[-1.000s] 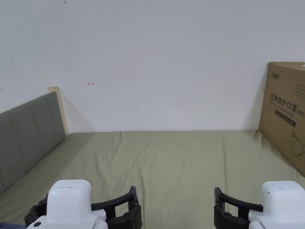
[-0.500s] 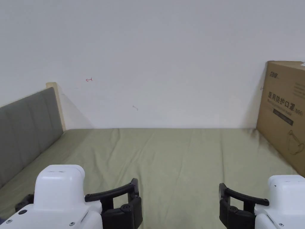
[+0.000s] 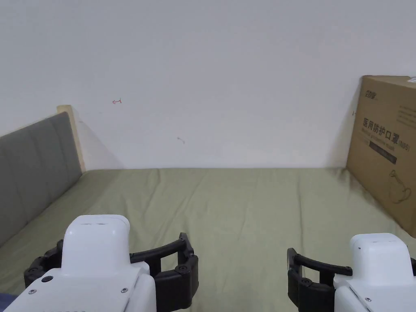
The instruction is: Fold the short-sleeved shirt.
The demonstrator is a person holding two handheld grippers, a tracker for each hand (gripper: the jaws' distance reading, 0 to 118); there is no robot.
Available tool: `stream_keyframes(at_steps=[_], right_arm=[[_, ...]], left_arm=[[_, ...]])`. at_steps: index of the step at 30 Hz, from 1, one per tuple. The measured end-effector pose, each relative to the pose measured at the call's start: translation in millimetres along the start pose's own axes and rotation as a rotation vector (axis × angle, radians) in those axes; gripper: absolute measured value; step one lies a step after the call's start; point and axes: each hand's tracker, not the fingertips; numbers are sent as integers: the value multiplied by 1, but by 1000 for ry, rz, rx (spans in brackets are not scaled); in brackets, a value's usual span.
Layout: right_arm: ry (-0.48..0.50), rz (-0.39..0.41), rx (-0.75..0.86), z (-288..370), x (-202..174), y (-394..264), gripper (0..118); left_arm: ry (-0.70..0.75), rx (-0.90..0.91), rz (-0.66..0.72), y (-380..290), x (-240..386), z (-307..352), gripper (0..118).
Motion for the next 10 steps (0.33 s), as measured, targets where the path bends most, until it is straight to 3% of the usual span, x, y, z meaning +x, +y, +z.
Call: stream_keyframes(at_steps=[7, 10], right_arm=[[-6, -17, -12, -3, 5, -1, 113], [-16, -10, -15, -4, 5, -1, 113]], left_arm=[[-57, 22, -9, 2, -1, 1, 117], [-10, 18, -39, 2, 4, -1, 117]])
